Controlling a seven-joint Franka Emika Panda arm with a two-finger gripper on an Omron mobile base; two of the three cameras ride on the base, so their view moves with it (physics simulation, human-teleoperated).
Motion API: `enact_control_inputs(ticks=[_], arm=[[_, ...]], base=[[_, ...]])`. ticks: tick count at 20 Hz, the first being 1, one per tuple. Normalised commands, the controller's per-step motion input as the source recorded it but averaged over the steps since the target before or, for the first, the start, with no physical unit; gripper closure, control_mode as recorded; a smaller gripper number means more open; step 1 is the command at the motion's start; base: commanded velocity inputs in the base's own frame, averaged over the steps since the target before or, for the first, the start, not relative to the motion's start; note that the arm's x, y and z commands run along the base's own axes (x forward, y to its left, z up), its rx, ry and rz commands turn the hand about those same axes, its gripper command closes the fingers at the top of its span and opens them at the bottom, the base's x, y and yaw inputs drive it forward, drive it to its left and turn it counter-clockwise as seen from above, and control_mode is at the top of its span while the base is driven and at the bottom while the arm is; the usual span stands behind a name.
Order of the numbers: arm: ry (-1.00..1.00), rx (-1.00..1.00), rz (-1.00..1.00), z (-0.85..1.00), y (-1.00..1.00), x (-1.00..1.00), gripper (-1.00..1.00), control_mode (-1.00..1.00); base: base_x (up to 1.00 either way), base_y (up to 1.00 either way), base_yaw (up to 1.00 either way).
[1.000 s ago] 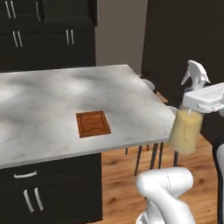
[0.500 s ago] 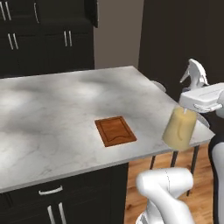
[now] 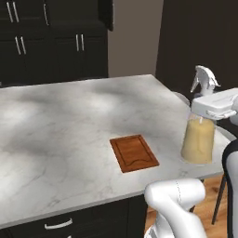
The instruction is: Grab the spray bottle from the cabinet, then place it next to the cutting board for sanitizing. Then grab the dish brush from the countertop next to the sink and place it next to the cutting board.
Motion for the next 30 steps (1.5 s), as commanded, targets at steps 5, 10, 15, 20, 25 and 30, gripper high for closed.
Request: enact_control_inputs(ticks=[5,10,15,20,25,30], arm=[[0.00,0.00,0.00,0.00,0.00,0.00,1.00,1.00],[0.00,0.00,0.00,0.00,0.00,0.00,1.00,1.00],[0.00,0.00,0.00,0.00,0.00,0.00,1.00,1.00],[-0.01,0.01,0.04,-0.06,0.00,0.10,1.00,-1.00],[-0.01,0.01,0.16,-0.40,-0.26,0.52,1.00,-1.00],[-0.03,0.02,0.25,-0.45,-0.54,0.53,1.00,-1.00]], base=[[0.29,0.00,0.16],[0.21,0.00,0.20],[0.38,0.00,0.24],[0.25,0.00,0.14],[0.00,0.00,0.00],[0.00,0.00,0.00]])
